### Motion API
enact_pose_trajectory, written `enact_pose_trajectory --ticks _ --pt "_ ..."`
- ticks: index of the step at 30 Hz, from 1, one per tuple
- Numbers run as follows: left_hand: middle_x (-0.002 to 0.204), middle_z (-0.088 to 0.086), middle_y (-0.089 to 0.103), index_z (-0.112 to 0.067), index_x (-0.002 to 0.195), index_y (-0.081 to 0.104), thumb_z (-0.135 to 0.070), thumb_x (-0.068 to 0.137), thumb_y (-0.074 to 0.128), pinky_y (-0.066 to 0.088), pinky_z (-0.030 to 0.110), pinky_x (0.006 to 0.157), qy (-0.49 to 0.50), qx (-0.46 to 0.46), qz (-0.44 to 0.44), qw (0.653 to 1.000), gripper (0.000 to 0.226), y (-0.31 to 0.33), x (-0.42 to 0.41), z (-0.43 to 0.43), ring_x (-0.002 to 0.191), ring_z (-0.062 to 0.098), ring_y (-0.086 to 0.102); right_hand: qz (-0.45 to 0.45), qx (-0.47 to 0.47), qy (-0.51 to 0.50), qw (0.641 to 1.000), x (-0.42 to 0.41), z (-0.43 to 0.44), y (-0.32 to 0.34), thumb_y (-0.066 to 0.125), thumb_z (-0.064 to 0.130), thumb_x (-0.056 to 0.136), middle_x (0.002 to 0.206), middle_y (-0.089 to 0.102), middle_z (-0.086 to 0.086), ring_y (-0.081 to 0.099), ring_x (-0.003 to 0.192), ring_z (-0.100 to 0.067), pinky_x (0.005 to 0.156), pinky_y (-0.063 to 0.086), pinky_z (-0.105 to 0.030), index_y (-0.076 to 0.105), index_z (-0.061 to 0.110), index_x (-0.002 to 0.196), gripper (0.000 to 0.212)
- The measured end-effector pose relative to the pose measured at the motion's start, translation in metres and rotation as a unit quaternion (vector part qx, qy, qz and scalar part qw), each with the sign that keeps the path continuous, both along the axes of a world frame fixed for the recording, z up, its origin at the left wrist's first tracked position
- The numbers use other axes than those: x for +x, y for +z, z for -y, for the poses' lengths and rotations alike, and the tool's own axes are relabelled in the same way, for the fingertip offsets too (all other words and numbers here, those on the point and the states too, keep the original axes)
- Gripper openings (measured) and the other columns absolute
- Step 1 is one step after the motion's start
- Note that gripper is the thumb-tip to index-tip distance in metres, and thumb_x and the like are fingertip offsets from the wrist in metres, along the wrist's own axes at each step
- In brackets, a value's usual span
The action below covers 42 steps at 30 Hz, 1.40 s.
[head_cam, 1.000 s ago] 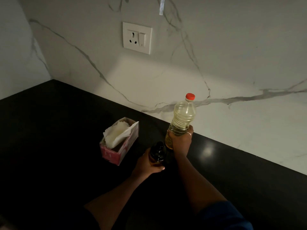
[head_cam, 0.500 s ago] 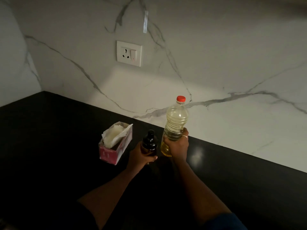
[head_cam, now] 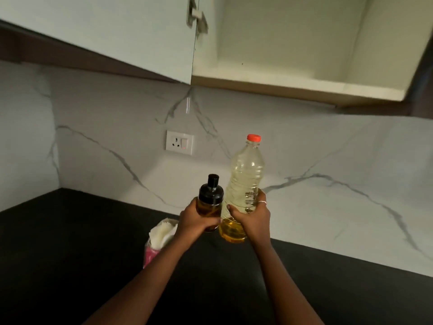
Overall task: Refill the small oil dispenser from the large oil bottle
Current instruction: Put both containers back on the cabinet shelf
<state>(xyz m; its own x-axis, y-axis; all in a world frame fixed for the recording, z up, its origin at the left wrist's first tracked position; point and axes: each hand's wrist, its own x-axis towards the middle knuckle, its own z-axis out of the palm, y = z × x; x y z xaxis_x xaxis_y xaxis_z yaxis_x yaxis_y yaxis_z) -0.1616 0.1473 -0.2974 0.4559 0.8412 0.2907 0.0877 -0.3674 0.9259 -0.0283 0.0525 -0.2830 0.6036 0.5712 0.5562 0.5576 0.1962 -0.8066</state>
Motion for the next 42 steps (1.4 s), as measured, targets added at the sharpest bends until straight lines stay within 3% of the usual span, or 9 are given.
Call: enact_pose_trajectory --ticks 5,7,11,15,21,24,29,32,42 --pt "0.090 -0.018 0.056 -0.032 0.104 0.047 -0.029 0.062 0.082 0.042 0.015 0.070 -0.039 0.043 0.047 0.997 0.055 0.077 -0.013 0.020 0.087 0.007 0.055 0.055 0.040 -0.005 0.998 -0.016 0.036 0.085 0.083 0.034 0.059 0.094 0.057 0.026 0.059 0.081 0.010 0.060 0.048 -0.006 0.039 0.037 0.116 0.072" --pt "0.091 -0.017 0.060 -0.030 0.103 0.051 -0.029 0.061 0.082 0.044 0.015 0.067 -0.058 0.046 0.077 0.994 0.053 0.110 -0.017 0.028 0.087 0.006 0.059 0.062 0.048 -0.012 0.997 -0.017 0.052 0.126 0.084 0.036 0.059 0.094 0.060 0.020 0.060 0.082 0.005 0.063 0.049 -0.010 0.043 0.032 0.115 0.070" --pt "0.099 -0.006 0.067 -0.026 0.106 0.058 -0.025 0.059 0.082 0.053 0.034 0.082 -0.107 0.055 0.148 0.982 0.052 0.188 -0.016 0.047 0.093 0.012 0.063 0.046 0.064 0.006 0.997 -0.014 0.080 0.214 0.083 0.036 0.059 0.103 0.066 0.002 0.064 0.091 -0.014 0.078 0.055 -0.035 0.051 0.020 0.114 0.066" --pt "0.099 0.002 0.070 -0.020 0.104 0.062 -0.020 0.063 0.081 0.055 0.037 0.080 -0.166 0.068 0.177 0.968 0.046 0.271 -0.005 0.050 0.092 0.018 0.067 0.062 0.093 0.014 0.994 -0.002 0.099 0.293 0.083 0.034 0.058 0.104 0.066 -0.003 0.065 0.093 -0.022 0.078 0.055 -0.041 0.051 0.017 0.114 0.067" --pt "0.101 0.003 0.064 -0.015 0.110 0.055 -0.017 0.068 0.078 0.045 0.026 0.056 -0.172 0.080 0.143 0.971 0.048 0.363 0.039 0.032 0.084 0.016 0.062 0.057 0.104 0.010 0.993 0.034 0.090 0.375 0.080 0.034 0.064 0.112 0.061 -0.005 0.060 0.099 -0.026 0.080 0.052 -0.043 0.048 0.015 0.120 0.067" --pt "0.101 0.001 0.058 -0.016 0.113 0.050 -0.017 0.070 0.078 0.039 0.023 0.049 -0.164 0.074 0.122 0.976 0.051 0.382 0.068 0.019 0.080 0.014 0.055 0.054 0.113 -0.001 0.992 0.056 0.073 0.396 0.079 0.032 0.066 0.112 0.061 -0.005 0.058 0.100 -0.027 0.082 0.051 -0.045 0.051 0.013 0.118 0.063" --pt "0.117 0.009 0.055 -0.011 0.124 0.047 -0.014 0.067 0.080 0.043 0.032 0.068 -0.129 0.047 0.099 0.985 0.066 0.384 0.115 -0.008 0.097 0.023 0.052 0.061 0.128 -0.059 0.988 0.093 0.034 0.404 0.080 0.034 0.065 0.101 0.056 -0.002 0.056 0.094 -0.023 0.072 0.049 -0.036 0.047 0.012 0.107 0.058" --pt "0.121 0.011 0.055 -0.011 0.127 0.044 -0.013 0.067 0.080 0.047 0.037 0.078 -0.123 0.027 0.083 0.988 0.070 0.382 0.130 -0.020 0.104 0.027 0.054 0.065 0.114 -0.075 0.989 0.112 0.011 0.402 0.081 0.036 0.064 0.106 0.057 -0.005 0.056 0.095 -0.023 0.070 0.046 -0.034 0.048 0.009 0.116 0.066" --pt "0.117 0.011 0.054 -0.012 0.121 0.042 -0.013 0.068 0.079 0.046 0.041 0.085 -0.091 0.020 0.018 0.995 0.065 0.386 0.144 -0.035 0.105 0.028 0.054 0.064 0.077 -0.088 0.991 0.136 -0.023 0.403 0.082 0.035 0.061 0.102 0.052 -0.003 0.052 0.089 -0.021 0.057 0.040 -0.025 0.047 0.007 0.121 0.075"
